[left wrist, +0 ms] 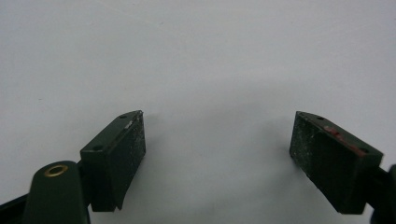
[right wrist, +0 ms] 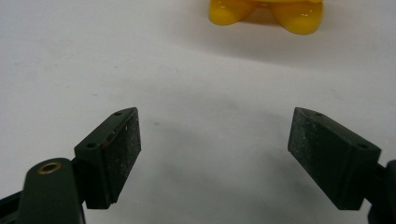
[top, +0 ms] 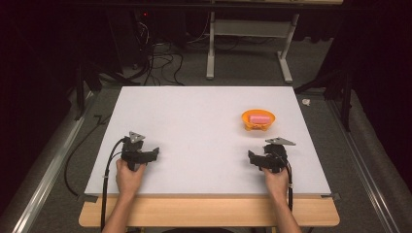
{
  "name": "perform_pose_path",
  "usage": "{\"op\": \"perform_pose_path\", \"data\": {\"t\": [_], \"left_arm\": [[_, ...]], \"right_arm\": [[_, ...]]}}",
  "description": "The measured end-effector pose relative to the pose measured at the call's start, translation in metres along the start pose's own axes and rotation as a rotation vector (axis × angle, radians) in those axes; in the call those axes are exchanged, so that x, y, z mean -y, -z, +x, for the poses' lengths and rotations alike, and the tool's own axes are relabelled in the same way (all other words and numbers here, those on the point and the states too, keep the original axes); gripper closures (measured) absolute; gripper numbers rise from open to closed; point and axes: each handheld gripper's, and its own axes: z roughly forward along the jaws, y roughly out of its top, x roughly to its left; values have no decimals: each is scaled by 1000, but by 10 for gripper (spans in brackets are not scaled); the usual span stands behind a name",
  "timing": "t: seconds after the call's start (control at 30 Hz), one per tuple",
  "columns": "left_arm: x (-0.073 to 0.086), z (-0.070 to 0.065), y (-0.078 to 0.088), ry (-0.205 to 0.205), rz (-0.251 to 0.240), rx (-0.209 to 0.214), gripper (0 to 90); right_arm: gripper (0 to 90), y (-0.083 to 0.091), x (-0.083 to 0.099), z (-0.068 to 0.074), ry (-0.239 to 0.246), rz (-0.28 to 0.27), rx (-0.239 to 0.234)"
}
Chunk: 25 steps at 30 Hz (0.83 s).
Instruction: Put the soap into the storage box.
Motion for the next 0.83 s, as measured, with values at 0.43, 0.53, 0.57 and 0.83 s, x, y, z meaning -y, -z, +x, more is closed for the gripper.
{"op": "perform_pose_path", "data": {"t": [0.43,0.53,0.57,0.83], "left_arm": [[0,0,0,0,0,0,187],[0,0,0,-1,0,0,187],[0,0,0,0,0,0,187],[0,0,0,2,-2,0,187]], "right_arm": [[176,-12,1,9,69,12,50],[176,-14,1,11,75,22,55],[173,-14,2,11,80,28,54],[165,-15,2,10,78,32,42]]}}
